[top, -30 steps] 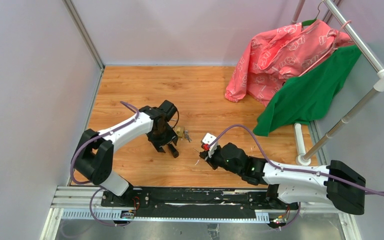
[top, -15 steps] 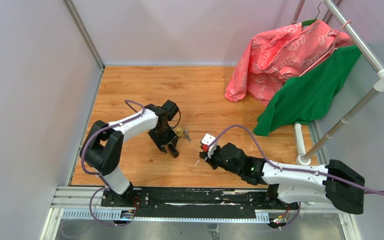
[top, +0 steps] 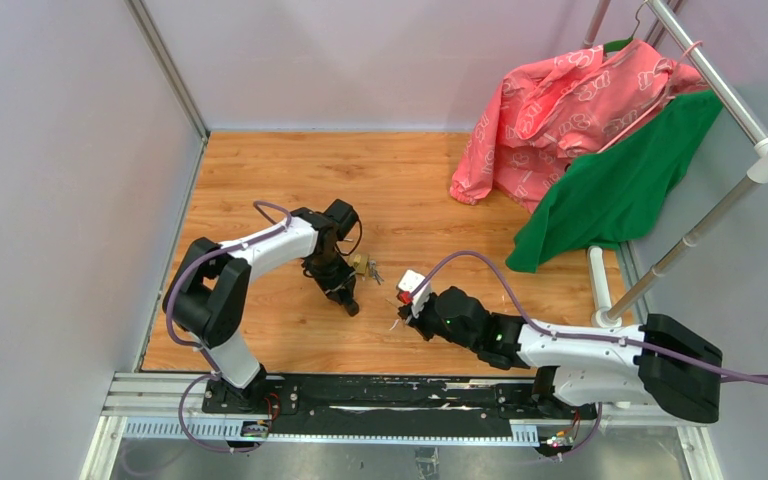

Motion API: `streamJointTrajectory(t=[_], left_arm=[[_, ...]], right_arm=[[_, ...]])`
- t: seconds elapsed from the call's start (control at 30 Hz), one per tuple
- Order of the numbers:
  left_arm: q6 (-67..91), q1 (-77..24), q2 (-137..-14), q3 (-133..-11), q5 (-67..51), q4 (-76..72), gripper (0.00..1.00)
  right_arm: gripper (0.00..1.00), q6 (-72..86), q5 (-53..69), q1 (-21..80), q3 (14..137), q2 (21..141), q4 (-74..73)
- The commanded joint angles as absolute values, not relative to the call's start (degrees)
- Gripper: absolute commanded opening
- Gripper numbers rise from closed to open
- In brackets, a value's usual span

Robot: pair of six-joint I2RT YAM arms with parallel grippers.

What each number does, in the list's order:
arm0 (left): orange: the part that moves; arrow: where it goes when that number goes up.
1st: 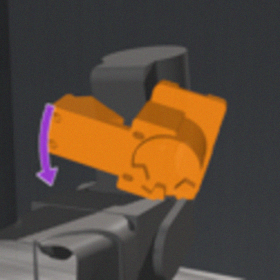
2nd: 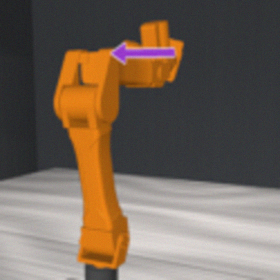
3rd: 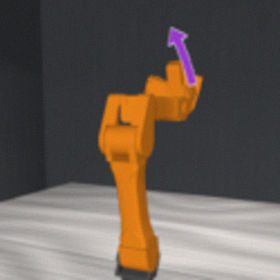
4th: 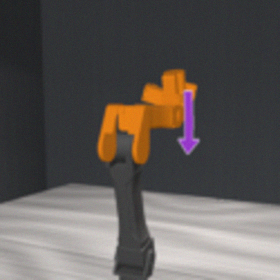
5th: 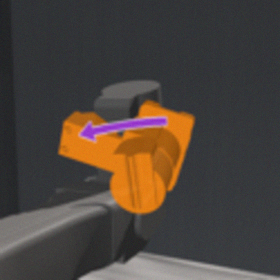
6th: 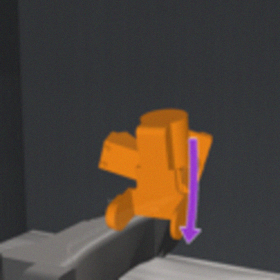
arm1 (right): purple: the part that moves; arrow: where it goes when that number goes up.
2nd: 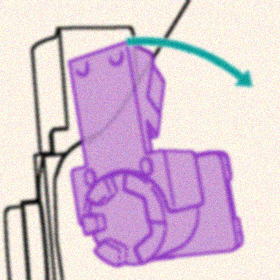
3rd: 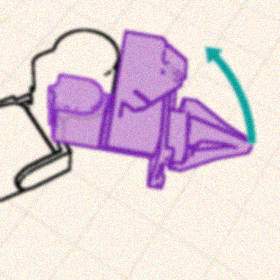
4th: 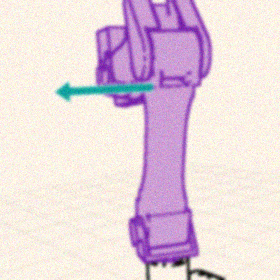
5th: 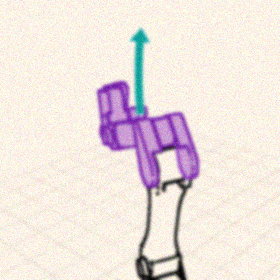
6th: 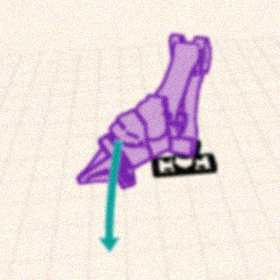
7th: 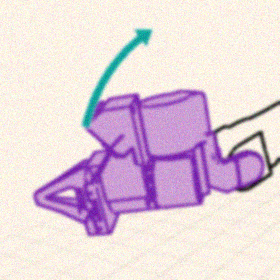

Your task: Unlock with the key

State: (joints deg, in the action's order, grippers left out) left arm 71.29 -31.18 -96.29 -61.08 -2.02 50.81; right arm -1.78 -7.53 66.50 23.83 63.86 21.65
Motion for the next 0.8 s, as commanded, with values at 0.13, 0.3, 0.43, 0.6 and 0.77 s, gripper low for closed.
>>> streamJointTrajectory(t=[0.13,0.3,0.43,0.6,0.77], left_arm=[[72.95,-29.45,-94.83,-61.40,-6.90,49.66,0.00],[74.13,-28.27,-92.09,-62.63,-9.51,49.48,0.00],[74.70,-27.57,-91.03,-63.22,-12.09,49.49,0.00],[74.87,-27.03,-90.94,-64.04,-17.02,49.64,0.00],[76.16,-26.45,-90.96,-64.00,-19.96,49.58,0.00]], right_arm=[[0.00,-4.81,-5.20,67.15,24.63,65.24,25.30],[0.00,-7.64,-4.75,67.20,26.41,66.77,26.33],[0.00,-9.44,-3.99,67.21,28.59,68.81,26.38],[0.00,-11.46,-3.62,67.23,31.38,71.84,26.80],[0.00,-12.39,-4.02,67.28,34.00,74.19,25.84]])
